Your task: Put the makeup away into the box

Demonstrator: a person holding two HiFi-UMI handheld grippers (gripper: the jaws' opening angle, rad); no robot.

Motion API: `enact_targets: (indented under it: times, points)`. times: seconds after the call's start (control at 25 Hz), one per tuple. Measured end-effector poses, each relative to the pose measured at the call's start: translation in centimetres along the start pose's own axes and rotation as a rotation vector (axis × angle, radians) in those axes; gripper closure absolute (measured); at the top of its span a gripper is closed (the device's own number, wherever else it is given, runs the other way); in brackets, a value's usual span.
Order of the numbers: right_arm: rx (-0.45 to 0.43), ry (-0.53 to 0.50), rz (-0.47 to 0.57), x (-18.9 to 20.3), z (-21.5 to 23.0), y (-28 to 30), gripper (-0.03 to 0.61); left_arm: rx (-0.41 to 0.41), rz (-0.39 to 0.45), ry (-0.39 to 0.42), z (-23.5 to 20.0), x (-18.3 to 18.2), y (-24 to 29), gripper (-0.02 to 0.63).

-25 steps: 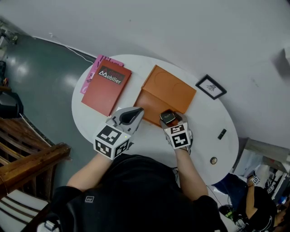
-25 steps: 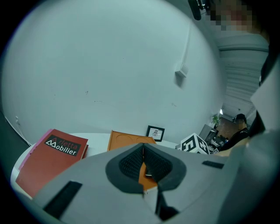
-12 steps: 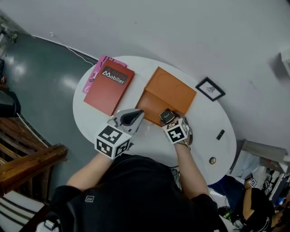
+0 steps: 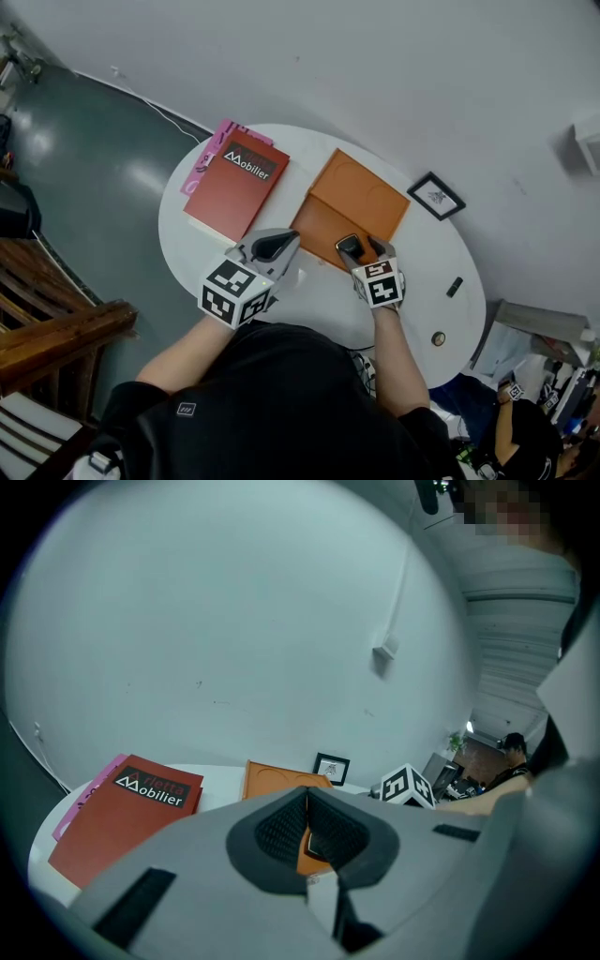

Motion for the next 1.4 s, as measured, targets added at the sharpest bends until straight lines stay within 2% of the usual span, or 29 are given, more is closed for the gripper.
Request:
enact_targets:
  times: [0.28,0.32,0.36,0.4,0.44,0.64,0.84,1.12,1.4]
  points:
    - [0.087,0.027,0.184,-3.1,0.3,-5.1,0.296,0.031,0.017,0.029,-0.2,-0.6,-1.7,0.600]
    - [0.107,0.034,0.217,-3.7,0.4,-6.2,0.309,0.039,0.020,0.034,-0.1,-0.8,-1.9,0.600]
    - [0.129,0.045,0.251,-4.3,0.4,-7.4,0.366,0.049,0.023,0.041,-0.1,-1.0,-2.1,0.600]
    - [0.151,0.060,0.285,-4.9,0.4,-8.6,0.454,0.060,0.028,0.049,0.0,-1.3,-2.2,0.600]
    - [0.168,0.076,0.319,-5.4,0.3,-9.8,0.489,0.072,0.033,0.061,0.2,-1.6,-2.2,0.600]
    - [0.226,0.154,0.490,-7.6,-1.0,-15.3,0.534,0.147,0.059,0.124,1.3,-3.0,-1.9,0.600]
    - [0.270,0.204,0.589,-7.6,-1.2,-19.7,0.538,0.207,0.077,0.152,3.4,-3.8,-1.5,0.600]
    - [0.252,0.246,0.639,-4.4,1.6,-22.6,0.540,0.204,0.082,0.187,7.7,-4.4,1.2,0.600]
    - [0.283,0.187,0.578,3.6,8.3,-25.6,0.541,0.163,0.079,0.205,15.3,-4.1,8.2,0.600]
Point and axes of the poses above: the fingertips, and each gripper's own axes: y forward along the fingers, z to its right, x out of its underside, the point moved 3 cm from there along -y, backward along the fingers, and after that the axes turned 6 degrees about x, right-handed, at the moved point
